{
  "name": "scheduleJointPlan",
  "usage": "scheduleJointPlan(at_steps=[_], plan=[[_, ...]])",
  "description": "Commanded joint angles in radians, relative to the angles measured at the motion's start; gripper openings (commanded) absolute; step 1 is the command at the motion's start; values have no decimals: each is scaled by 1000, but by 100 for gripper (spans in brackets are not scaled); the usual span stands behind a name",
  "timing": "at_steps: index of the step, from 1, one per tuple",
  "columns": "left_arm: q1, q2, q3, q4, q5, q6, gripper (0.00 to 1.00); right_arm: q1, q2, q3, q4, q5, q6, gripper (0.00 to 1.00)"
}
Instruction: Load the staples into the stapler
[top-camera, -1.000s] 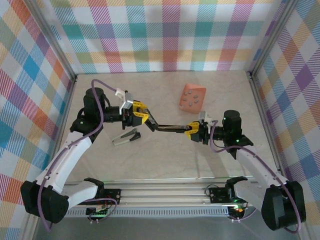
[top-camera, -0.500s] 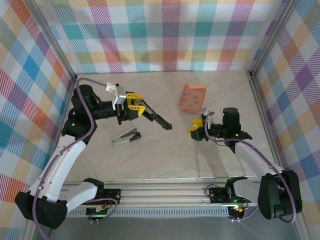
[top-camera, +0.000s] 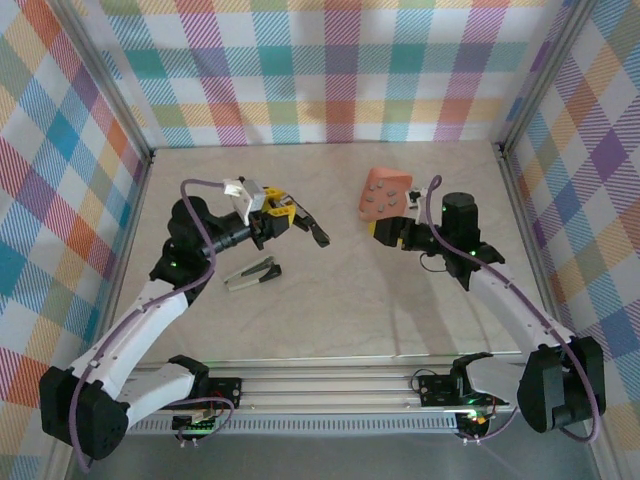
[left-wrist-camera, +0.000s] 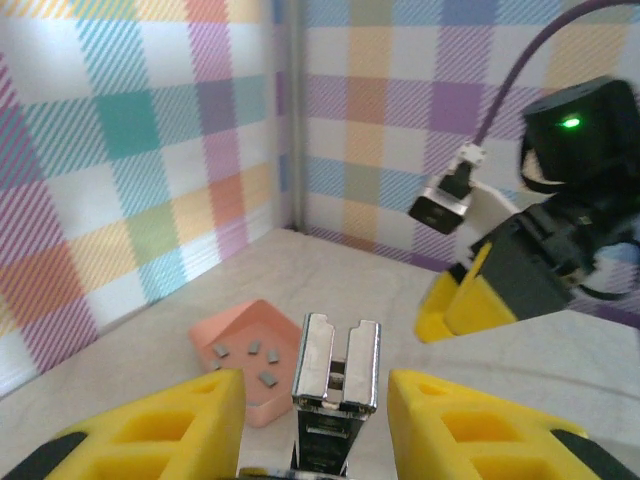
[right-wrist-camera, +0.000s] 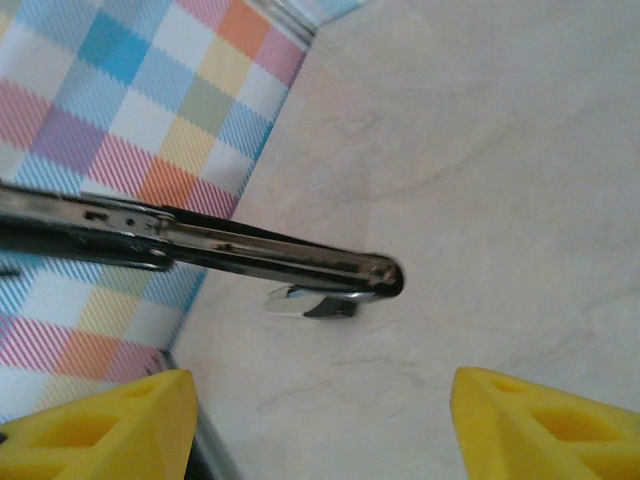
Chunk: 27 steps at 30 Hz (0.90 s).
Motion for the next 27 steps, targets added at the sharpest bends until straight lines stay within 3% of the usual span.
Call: scheduleJointPlan(at_steps=[1,6,13,19,27], plan=[[-59,-10,-30,298,-187,-39,0,31,5,26,-29,117,359,70],[-137,6,-99,408,-329,-37,0,112,25,18,35,213,661,73],[-259,58,-216,565,-527,9,0,195,111,40,72,272,847,75],[-309,115,-256,663,-579,12,0,243,215,37,213,280,1039,79],[-342,131,-268,709,-629,17,0,313,307,19,324,380,1277,82]])
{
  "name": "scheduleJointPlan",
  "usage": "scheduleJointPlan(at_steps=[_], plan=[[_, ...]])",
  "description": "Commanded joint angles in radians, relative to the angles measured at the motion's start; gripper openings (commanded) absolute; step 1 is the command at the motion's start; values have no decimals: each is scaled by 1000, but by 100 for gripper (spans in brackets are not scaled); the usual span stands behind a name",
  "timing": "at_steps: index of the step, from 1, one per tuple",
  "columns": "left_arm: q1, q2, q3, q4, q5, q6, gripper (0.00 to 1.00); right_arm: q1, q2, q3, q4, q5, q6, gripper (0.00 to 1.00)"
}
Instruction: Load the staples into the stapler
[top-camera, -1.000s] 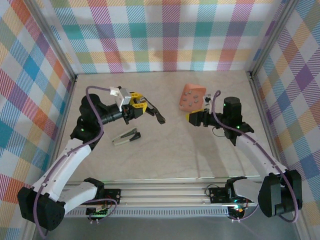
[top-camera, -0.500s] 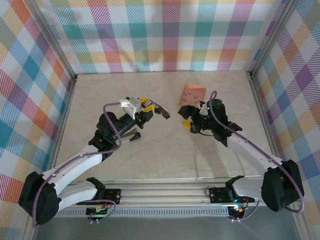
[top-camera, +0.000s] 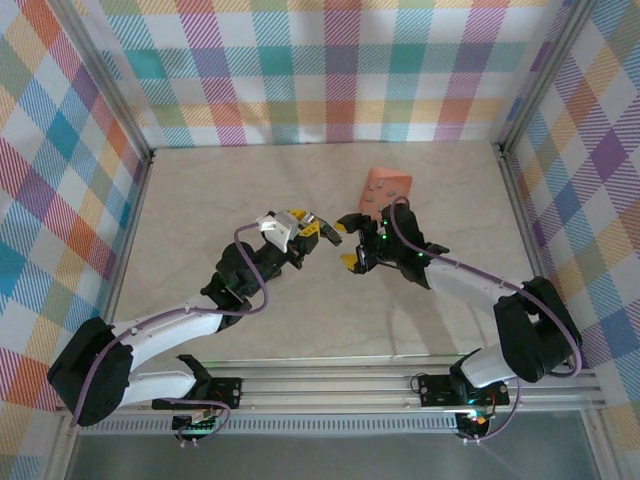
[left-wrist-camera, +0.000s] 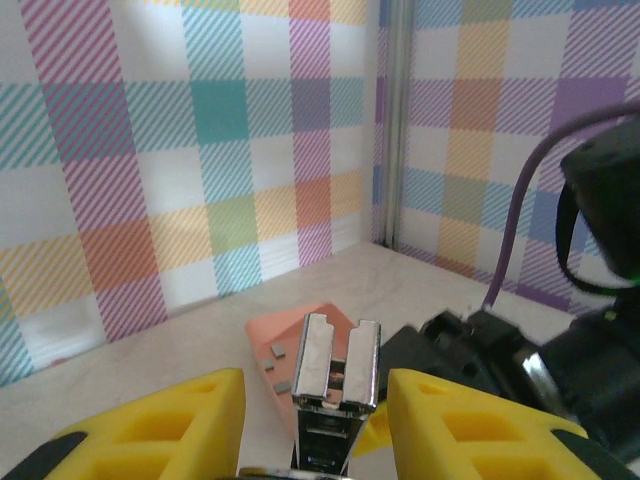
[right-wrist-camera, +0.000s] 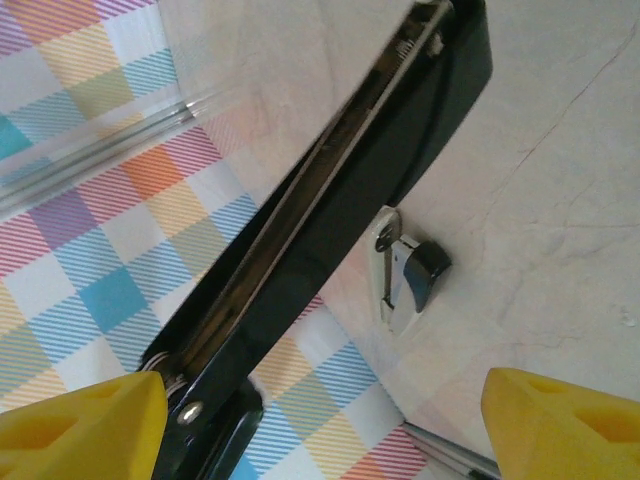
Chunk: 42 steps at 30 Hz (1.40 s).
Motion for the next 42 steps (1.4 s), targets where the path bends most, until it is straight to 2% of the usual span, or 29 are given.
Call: scheduleJointPlan(at_steps=[1,13,21,23,31,33,37,40,42], plan=[[-17,-18,2,182,-48,11,0,25,28,6,116,59,166,82],[-47,-16,-38,215,-63,-17,0,49,107,2,270,162,293,81],[-83,0,-57,246,-87,-29,0,69,195,56,356,164,350,74],[-87,1,-59,244,-89,-28,0,72,206,66,363,173,354,69],[-91,-94,-106,81,-104,-12,0,70,217,57,338,210,292,27],[-92,-134,-126,26,-117,-16,10,68,232,67,334,203,256,19],[-91,-245,-161,-119,-170,-50,50,56,270,115,278,151,127,14],[-89,-352,-188,-247,-228,-99,68,49,293,161,215,114,-2,12],[-90,-445,-199,-347,-258,-128,73,46,302,191,152,100,-103,11]])
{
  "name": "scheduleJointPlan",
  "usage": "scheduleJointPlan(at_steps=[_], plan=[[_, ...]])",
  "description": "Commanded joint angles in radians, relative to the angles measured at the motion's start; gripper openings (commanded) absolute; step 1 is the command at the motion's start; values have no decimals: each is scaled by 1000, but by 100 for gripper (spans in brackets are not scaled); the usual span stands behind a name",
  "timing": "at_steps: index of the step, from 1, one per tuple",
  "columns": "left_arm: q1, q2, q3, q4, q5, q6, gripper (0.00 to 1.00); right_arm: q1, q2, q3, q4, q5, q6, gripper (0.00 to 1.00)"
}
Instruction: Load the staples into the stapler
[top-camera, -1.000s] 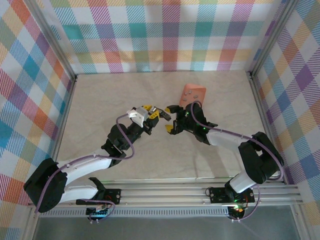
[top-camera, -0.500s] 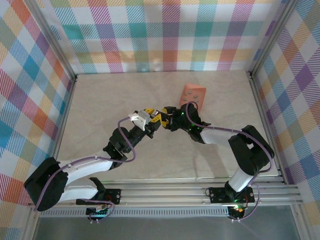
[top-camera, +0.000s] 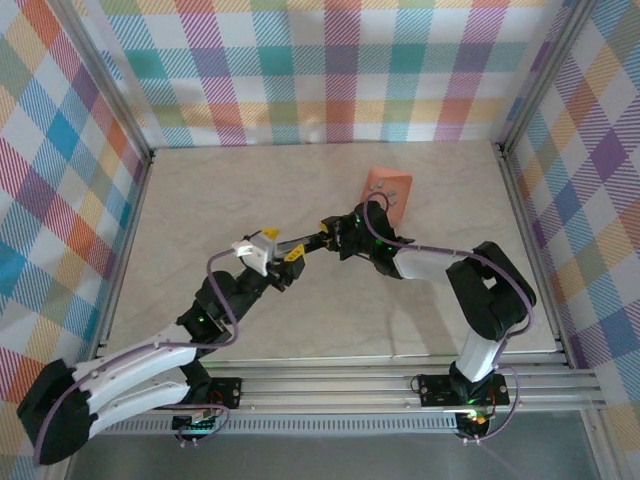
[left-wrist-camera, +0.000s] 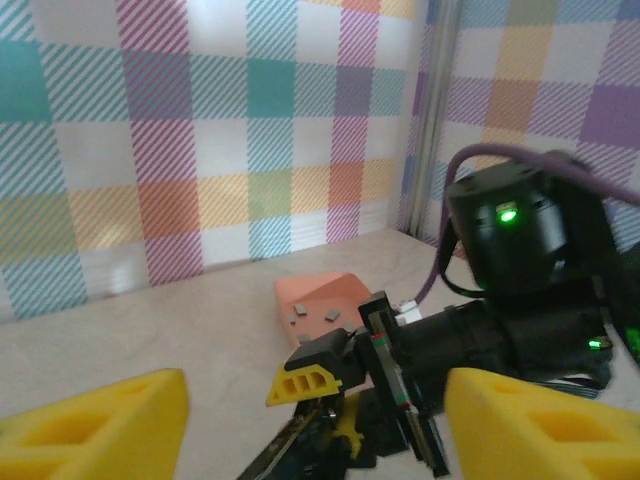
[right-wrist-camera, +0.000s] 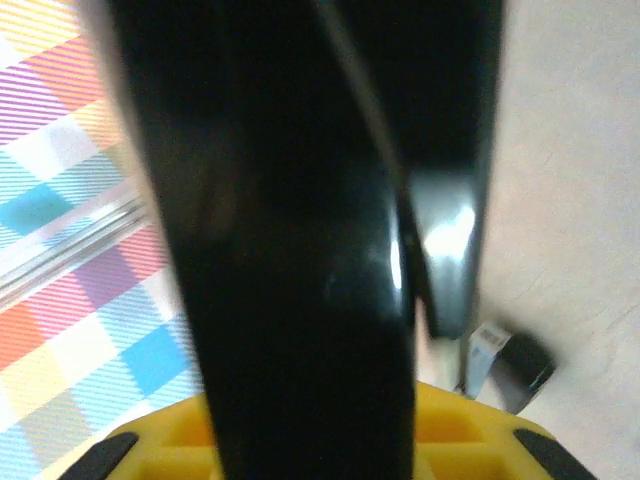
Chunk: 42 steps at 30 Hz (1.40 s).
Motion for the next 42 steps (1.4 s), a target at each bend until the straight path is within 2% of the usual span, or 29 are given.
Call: scheduleJointPlan(at_steps=[1,4,8,13,18,23,31,37,42], plan=[[-10,-133,-24,-196,-89,-67,75,-11,6,76,-99,-44,-239,10],[-8,-251,-35,-358,-138,-95,77,-13,23,141,-199,-81,-420,10],[-7,-337,-49,-503,-125,-138,79,-13,38,194,-244,-140,-630,9],[-1,-267,-11,-606,-76,-263,88,-11,12,211,-257,-203,-797,9],[7,-102,50,-585,37,-380,89,-8,-23,200,-234,-268,-871,9],[21,20,97,-554,48,-480,90,0,-53,188,-191,-311,-912,11],[62,165,164,-466,170,-570,88,18,-85,194,-180,-334,-952,11],[70,243,209,-419,188,-596,71,29,-111,192,-185,-345,-975,11],[72,276,237,-405,178,-588,66,31,-132,185,-181,-353,-980,11]])
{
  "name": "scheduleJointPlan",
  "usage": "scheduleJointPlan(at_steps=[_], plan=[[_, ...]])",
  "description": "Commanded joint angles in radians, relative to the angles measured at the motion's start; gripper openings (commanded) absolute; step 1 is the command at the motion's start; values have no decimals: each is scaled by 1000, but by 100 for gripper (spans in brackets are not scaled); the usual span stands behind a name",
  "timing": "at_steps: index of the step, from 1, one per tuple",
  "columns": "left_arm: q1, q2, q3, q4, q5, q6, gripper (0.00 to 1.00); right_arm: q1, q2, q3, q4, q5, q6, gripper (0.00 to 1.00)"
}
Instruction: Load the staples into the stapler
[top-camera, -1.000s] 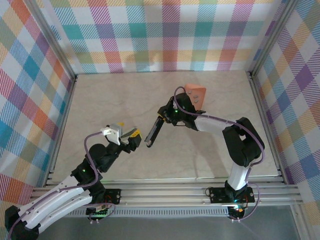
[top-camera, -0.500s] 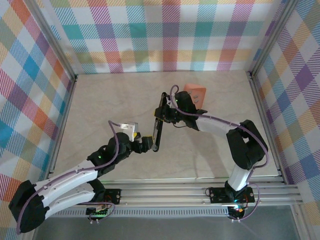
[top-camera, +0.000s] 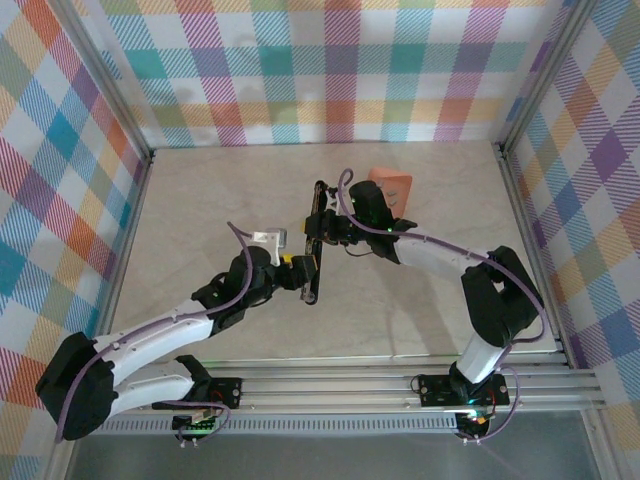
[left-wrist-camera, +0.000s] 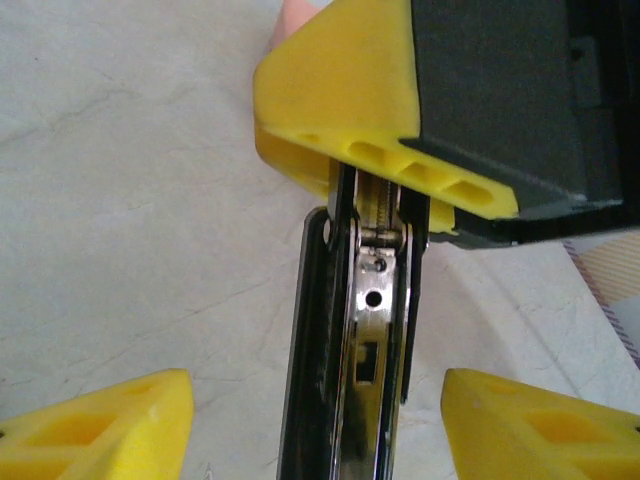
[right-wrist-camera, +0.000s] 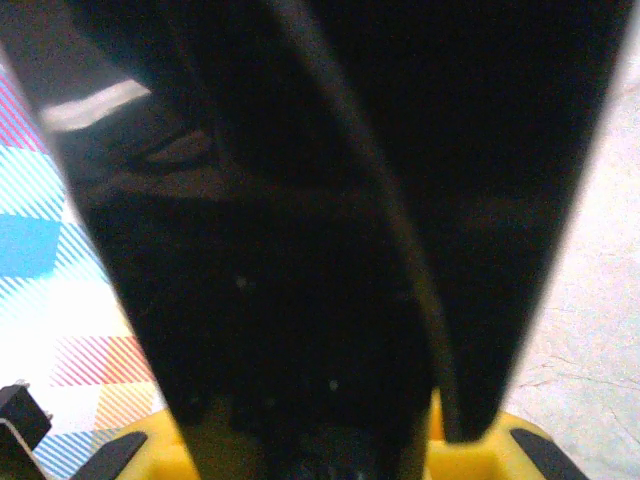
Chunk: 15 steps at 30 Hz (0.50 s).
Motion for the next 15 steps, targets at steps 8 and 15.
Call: scheduleJointPlan(at_steps=[8,15], plan=[[6,74,54,86,57,16,51,9,-70,10,86,-73,-17,11],[6,77,105,17,83,52,17,12,-77,-4,68,-45,-20,16]])
